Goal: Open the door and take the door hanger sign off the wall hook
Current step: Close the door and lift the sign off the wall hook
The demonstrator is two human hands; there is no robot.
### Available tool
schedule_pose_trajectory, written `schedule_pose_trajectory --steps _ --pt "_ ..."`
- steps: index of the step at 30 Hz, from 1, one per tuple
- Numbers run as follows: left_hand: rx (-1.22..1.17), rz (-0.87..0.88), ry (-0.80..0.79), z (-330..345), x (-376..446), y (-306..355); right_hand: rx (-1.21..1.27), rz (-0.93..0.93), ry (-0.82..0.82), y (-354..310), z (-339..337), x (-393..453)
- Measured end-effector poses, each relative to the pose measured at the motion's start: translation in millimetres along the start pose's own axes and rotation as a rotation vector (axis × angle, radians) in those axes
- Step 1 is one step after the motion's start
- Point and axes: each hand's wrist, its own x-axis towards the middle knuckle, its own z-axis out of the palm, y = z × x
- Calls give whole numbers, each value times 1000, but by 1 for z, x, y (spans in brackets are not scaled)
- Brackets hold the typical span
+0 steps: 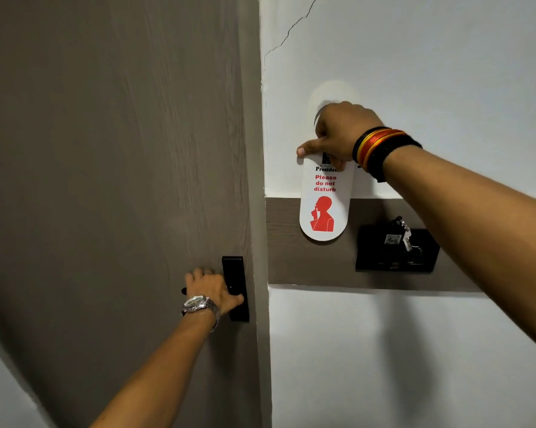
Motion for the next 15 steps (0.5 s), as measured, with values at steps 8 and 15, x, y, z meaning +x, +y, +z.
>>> schedule_pose_trajectory --steps 8,15 --pt "-957 226 705 -132 -45 42 15 -54 58 -5 -2 -21" --pt "-1594 377 176 -191 -57 126 178 -98 141 12 -38 -65"
